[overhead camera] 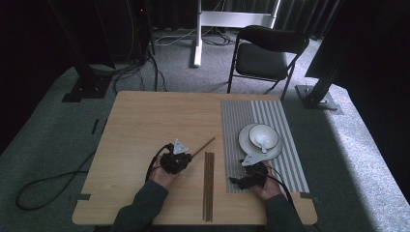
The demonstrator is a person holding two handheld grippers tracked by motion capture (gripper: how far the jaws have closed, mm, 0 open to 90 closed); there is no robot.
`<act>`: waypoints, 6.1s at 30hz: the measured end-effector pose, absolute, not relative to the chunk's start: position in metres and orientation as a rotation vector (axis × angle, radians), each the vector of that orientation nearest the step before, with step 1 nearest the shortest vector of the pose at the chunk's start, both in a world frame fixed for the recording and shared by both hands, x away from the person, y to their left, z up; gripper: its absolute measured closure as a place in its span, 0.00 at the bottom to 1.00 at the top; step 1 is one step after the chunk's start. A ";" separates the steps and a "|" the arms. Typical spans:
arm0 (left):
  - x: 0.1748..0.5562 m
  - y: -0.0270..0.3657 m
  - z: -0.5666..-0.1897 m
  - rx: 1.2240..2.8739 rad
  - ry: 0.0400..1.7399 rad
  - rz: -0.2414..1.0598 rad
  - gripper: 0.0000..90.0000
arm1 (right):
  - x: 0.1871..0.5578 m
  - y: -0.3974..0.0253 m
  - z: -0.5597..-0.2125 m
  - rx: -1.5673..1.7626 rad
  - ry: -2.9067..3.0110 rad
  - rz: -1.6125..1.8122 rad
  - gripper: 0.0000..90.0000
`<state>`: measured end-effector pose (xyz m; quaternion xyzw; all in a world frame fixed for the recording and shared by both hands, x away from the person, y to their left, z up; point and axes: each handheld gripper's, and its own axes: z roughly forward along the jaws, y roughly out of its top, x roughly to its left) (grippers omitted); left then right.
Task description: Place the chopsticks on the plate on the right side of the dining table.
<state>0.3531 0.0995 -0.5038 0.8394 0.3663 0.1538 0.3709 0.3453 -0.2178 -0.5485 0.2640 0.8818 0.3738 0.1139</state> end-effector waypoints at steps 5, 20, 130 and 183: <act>0.357 0.095 -0.500 2.150 0.929 0.399 0.94 | 0.345 -0.218 -0.549 0.774 2.586 1.096 0.13; 0.366 0.086 -0.491 2.151 0.901 0.412 0.94 | 0.345 -0.218 -0.548 0.776 2.586 1.096 0.13; 0.427 -0.006 -0.469 2.181 0.754 0.377 0.94 | 0.345 -0.218 -0.548 0.776 2.587 1.097 0.13; 0.458 -0.049 -0.458 2.191 0.729 0.370 0.94 | 0.345 -0.218 -0.549 0.774 2.586 1.098 0.13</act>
